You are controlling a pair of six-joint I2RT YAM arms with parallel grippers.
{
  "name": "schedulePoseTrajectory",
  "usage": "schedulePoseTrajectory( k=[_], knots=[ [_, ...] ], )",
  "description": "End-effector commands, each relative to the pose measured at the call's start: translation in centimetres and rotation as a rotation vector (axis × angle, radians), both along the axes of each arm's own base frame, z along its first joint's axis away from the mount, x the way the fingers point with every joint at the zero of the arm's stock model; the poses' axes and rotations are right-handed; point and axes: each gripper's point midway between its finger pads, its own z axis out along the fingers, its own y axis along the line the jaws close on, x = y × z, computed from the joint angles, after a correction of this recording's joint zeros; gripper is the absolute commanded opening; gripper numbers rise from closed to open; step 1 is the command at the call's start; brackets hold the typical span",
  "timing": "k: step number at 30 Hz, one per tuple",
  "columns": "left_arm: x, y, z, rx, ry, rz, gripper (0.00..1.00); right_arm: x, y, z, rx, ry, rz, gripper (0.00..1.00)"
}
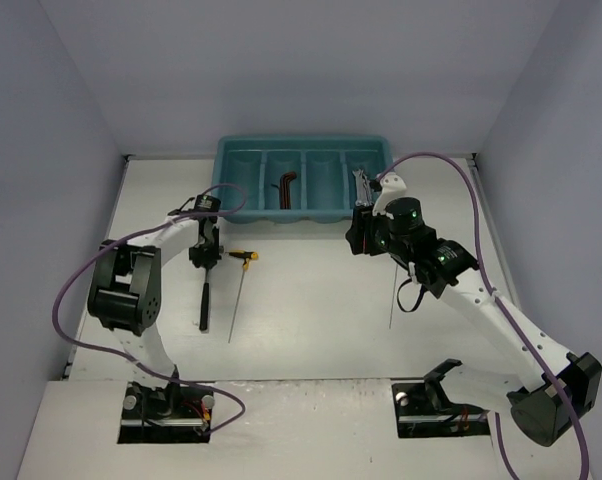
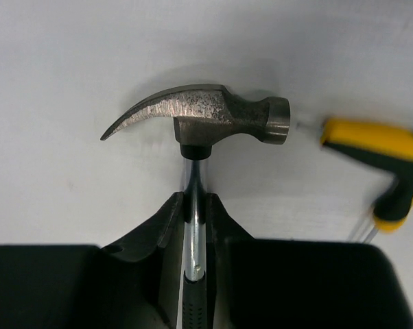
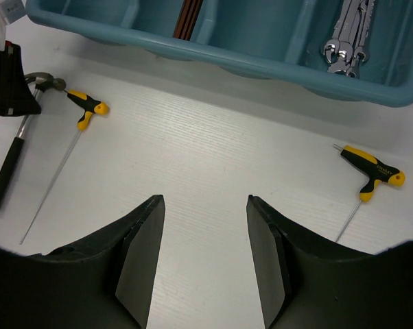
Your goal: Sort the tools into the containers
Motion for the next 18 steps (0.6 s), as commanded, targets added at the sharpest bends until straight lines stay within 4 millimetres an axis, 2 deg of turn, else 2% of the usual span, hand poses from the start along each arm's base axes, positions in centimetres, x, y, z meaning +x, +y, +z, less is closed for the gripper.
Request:
schedulePoseTrajectory(
  k=[1, 3, 6, 8, 11, 14, 18],
  knots=[
    [-1.5, 0.9, 6.0, -0.004, -0.099, -0.001, 0.00, 0.8, 0.2, 1.1, 0.026, -0.035, -0.012, 0.49],
    [-1.2, 0.9, 9.6, -0.021, -0.193, -0.009, 0.00, 1.0, -0.1, 1.1, 0.016, -0.040, -0.026, 0.49],
    [-0.3, 0.3, 13.4, -0.060, -0.290, -0.027, 0.00, 1.2, -0.1, 1.2, 0.014, -0.043, -0.036, 0.49],
    [1.0, -0.4, 17.8, -0.089, -0.364, -0.040, 0.00, 1.3, -0.1, 1.2, 0.014, -0.040, -0.036, 0.49],
    [2.6, -1.1, 20.7, -0.116, -0.405, -0.055, 0.00, 1.2, -0.1, 1.2, 0.014, -0.038, -0.037, 0.49],
    [6.0, -2.1, 23.3, -0.130, -0.443, -0.065, 0.00, 1.3, -0.2, 1.2, 0.013, -0.039, -0.041, 0.49],
    [9.8, -2.8, 25.0, -0.136, -0.495, -0.068, 0.00, 1.1, -0.3, 1.3, 0.014, -0.033, -0.044, 0.49]
  ],
)
